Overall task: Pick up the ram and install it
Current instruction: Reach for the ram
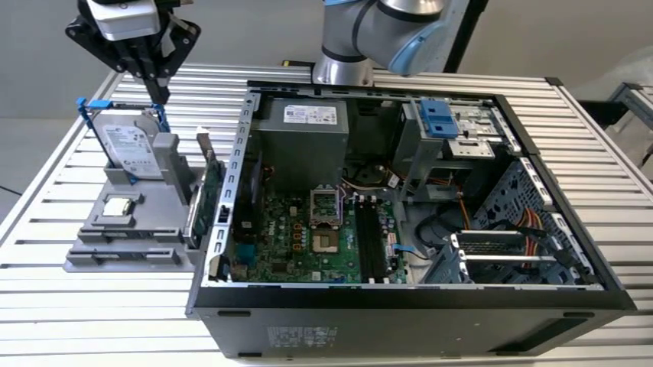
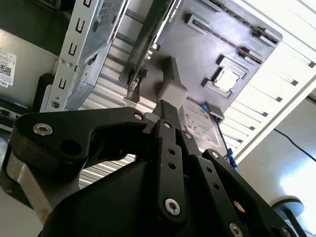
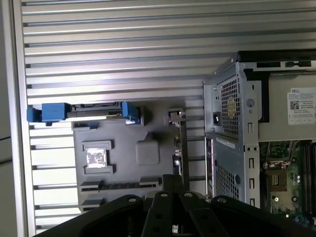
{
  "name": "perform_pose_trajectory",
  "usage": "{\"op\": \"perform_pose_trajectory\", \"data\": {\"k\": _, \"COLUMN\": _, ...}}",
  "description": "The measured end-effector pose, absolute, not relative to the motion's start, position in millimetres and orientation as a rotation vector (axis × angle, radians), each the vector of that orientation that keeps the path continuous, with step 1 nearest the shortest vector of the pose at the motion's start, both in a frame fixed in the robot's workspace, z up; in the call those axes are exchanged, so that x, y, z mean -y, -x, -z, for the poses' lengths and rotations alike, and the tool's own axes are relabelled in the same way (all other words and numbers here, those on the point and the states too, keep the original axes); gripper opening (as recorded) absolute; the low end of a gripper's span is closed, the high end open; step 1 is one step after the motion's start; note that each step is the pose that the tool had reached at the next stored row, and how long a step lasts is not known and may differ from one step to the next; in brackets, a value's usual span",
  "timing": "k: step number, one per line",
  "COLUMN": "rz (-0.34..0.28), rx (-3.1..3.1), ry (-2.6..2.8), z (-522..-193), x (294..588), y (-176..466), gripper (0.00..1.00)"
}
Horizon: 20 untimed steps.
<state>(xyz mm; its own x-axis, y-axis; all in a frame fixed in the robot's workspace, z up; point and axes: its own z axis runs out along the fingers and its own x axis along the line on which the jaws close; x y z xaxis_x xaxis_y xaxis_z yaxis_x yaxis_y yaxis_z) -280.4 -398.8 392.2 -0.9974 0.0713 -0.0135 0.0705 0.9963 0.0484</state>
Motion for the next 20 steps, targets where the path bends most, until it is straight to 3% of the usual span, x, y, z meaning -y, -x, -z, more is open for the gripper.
{"op": "perform_pose_trajectory", "data": {"k": 20, "rz": -0.075, "rx": -3.124, "ry": -0.111, "z": -392.2, "x": 398.8, "y": 293.9, "gripper": 0.00}}
